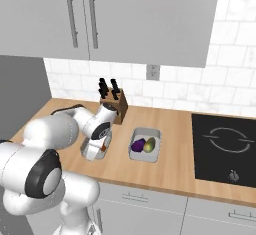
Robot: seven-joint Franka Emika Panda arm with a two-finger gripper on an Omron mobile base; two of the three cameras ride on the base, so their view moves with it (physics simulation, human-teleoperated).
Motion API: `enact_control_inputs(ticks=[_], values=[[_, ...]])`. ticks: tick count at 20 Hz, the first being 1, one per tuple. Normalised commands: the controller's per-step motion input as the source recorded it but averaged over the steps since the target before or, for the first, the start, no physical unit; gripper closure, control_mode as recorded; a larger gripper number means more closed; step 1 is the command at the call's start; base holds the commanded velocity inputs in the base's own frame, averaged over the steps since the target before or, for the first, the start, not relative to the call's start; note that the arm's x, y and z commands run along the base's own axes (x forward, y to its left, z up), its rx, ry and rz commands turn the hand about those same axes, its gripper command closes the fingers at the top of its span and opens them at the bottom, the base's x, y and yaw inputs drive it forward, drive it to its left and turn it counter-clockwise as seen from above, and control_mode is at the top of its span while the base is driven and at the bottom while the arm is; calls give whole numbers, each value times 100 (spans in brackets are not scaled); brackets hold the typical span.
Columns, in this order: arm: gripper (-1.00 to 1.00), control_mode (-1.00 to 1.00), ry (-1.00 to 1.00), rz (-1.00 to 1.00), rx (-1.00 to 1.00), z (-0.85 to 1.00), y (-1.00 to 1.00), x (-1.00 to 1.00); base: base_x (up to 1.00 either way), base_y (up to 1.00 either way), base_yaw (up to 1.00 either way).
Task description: Take the meat container that has the chicken drumstick and place it on the second highest rack of the freezer. Then take the vegetable container that has the eggplant and cucumber and place it on the highest rack of the freezer.
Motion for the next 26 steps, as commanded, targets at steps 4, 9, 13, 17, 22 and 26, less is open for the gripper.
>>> enact_control_inputs(ticks=[4, 9, 13, 17, 22, 26], values=[[-100, -100, 8, 0, 0, -43, 1, 7, 0, 0, 0], [100, -100, 5, 0, 0, -66, 40, -15, 0, 0, 0], [100, -100, -8, 0, -2, -97, 51, -97, 0, 0, 0], [100, -100, -14, 0, -2, -100, 46, -100, 0, 0, 0], [100, -100, -15, 0, 0, -100, 35, -100, 0, 0, 0], [100, -100, -17, 0, -1, -100, 24, -100, 0, 0, 0]])
